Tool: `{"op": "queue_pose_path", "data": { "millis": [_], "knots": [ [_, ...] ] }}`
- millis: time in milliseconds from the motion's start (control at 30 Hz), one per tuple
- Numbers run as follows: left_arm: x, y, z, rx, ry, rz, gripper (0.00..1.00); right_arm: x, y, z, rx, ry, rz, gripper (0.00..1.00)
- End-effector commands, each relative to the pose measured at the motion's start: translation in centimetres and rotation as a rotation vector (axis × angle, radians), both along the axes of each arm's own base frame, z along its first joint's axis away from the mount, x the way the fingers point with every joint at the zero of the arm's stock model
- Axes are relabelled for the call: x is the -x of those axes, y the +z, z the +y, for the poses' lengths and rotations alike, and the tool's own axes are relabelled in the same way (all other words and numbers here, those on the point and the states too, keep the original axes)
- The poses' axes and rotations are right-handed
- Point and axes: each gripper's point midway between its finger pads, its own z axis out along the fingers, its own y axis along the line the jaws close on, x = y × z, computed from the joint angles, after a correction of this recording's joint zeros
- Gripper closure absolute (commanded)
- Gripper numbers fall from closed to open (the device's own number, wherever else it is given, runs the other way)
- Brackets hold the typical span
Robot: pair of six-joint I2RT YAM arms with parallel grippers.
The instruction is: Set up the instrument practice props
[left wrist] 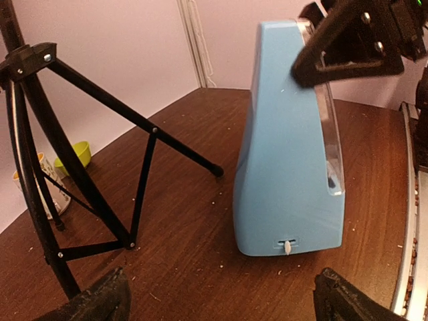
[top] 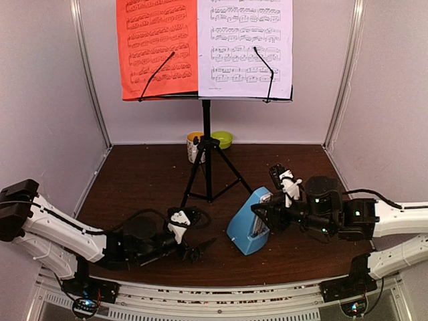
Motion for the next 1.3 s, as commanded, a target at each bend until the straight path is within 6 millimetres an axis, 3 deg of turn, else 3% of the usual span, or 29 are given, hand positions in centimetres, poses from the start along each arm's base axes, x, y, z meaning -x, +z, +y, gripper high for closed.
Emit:
{"op": "queue_pose_path", "data": {
  "millis": [0,167,367,400,467,500,700,833,867,933,1033,1167,1267],
  "knots": [
    [-1.2,1.8,0.9,0.105,0.071,0.016,0.02,-2.0,3.5,0.7,-0.099,-0.217,-0.092,0.83],
    [-1.3,1.8,0.9,0.103,0.079,0.023,0.02,-2.0,2.6,2.0,-0.059,-0.339,-0.113,0.77],
    [-1.3,1.8,1.0,0.097,0.081,0.027,0.02,-1.5,1.8,3.5,-0.017,-0.446,-0.113,0.64],
    [-1.3,1.8,1.0,0.097,0.082,0.026,0.02,-1.5,1.6,3.8,-0.015,-0.456,-0.101,0.57],
    [-1.3,1.8,1.0,0.093,0.083,0.026,0.02,-1.5,0.8,4.0,-0.019,-0.470,-0.073,0.34],
    [-1.4,1.8,1.0,0.091,0.084,0.026,0.02,-1.4,0.6,4.2,-0.025,-0.464,-0.062,0.30],
    [-1.3,1.7,1.0,0.070,0.077,0.024,0.02,-1.0,0.2,5.4,-0.082,-0.412,-0.017,0.24],
    [-1.3,1.8,1.3,0.071,0.085,0.024,0.02,-0.3,0.9,5.5,-0.083,-0.340,-0.003,0.07],
    [-1.3,2.0,1.5,0.078,0.086,0.025,0.02,-0.2,1.2,5.2,-0.098,-0.309,0.002,0.01],
    [-1.3,2.1,1.7,0.086,0.089,0.034,0.02,0.3,1.6,4.3,-0.146,-0.217,0.019,0.00],
    [-1.5,2.2,2.2,0.103,0.095,0.051,0.02,-0.2,2.0,1.2,-0.203,-0.167,0.022,0.00],
    [-2.1,2.2,2.8,0.140,0.112,0.089,0.02,-1.6,-1.6,-2.0,-0.114,-0.188,0.071,0.01],
    [-2.5,2.4,2.9,0.162,0.111,0.116,0.03,-2.3,-5.1,-3.0,-0.065,-0.169,0.122,0.11]
  ]
}}
